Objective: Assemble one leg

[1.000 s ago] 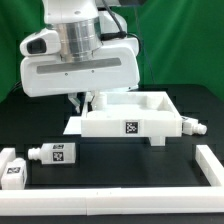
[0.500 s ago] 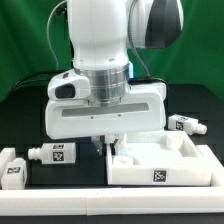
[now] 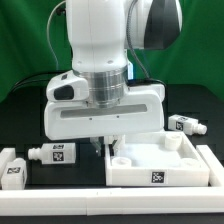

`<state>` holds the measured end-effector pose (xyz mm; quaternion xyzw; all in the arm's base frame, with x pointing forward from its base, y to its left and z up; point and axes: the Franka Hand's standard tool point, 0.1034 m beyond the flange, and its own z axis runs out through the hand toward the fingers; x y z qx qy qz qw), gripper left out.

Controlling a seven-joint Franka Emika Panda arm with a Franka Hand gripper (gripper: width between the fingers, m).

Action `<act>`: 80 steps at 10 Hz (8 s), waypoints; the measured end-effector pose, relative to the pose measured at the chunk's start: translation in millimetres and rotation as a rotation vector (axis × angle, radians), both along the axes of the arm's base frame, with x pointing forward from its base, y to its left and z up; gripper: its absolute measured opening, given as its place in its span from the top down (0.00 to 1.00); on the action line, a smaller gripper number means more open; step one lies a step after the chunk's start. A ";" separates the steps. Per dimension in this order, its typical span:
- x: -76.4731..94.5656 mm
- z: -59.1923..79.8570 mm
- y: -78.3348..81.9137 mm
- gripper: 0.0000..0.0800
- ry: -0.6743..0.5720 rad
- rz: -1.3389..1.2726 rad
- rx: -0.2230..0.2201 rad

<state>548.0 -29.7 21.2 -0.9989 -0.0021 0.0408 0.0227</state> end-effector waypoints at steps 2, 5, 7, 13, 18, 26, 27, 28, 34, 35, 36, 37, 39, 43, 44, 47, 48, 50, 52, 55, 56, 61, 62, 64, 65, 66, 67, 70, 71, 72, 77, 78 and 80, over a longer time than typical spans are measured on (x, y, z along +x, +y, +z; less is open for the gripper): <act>20.1 -10.8 8.8 0.93 -0.010 -0.013 -0.005; 31.0 -10.8 8.4 0.93 -0.028 -0.057 -0.020; 30.7 -11.0 8.3 0.93 -0.026 -0.051 -0.019; -1.5 54.4 51.5 0.21 -0.020 0.001 0.014; -2.6 63.5 59.5 0.19 -0.032 0.003 0.018; -51.5 48.1 113.6 0.19 -0.051 -0.182 0.004; -51.1 44.3 110.8 0.19 -0.058 -0.267 0.017; -57.2 39.1 116.3 0.19 -0.070 -0.329 0.011; -70.1 35.3 149.8 0.19 -0.043 -0.627 0.001; -69.9 35.3 149.2 0.19 -0.044 -0.602 0.002; -68.8 35.4 144.7 0.19 -0.052 -0.504 0.005; -65.9 36.4 139.8 0.19 -0.062 -0.398 0.010; -62.9 41.3 141.6 0.19 -0.084 -0.259 0.019; -70.9 41.4 137.5 0.19 0.109 -0.241 0.017; -72.7 41.4 131.3 0.19 0.189 -0.206 0.021; -49.0 62.9 104.6 0.19 0.307 0.025 0.106; -56.7 62.1 107.7 0.19 0.371 0.032 0.113; -53.7 59.0 108.2 0.19 0.455 0.035 0.122; -61.1 47.0 109.3 0.19 0.479 0.023 0.051; -74.6 17.2 104.9 0.19 0.577 -0.010 -0.037; -75.4 18.3 104.7 0.19 0.584 -0.010 -0.036; -92.8 10.6 111.7 0.19 0.915 -0.075 -0.015; -91.1 12.1 118.5 0.19 0.895 -0.068 -0.021; -90.4 11.0 116.9 0.19 0.892 -0.067 -0.017; -90.6 8.9 117.0 0.19 0.887 -0.068 -0.017; -96.3 1.6 115.9 0.19 0.887 -0.072 -0.019; -104.2 -5.5 114.1 0.19 0.905 -0.082 -0.023; -110.0 -13.3 113.0 0.19 0.922 -0.092 -0.032; -110.0 -13.4 112.7 0.19 0.922 -0.093 -0.032; -109.9 -13.5 112.5 0.30 0.922 -0.093 -0.032; -105.4 -10.1 110.2 0.64 0.909 -0.070 -0.017; -102.7 -2.3 107.7 0.64 0.909 -0.063 -0.005; -78.8 47.3 106.0 0.64 0.857 -0.055 0.017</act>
Offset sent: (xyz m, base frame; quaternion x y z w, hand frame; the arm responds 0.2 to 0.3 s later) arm 0.0288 0.0236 -0.0105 -0.0163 0.0076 0.0391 0.9991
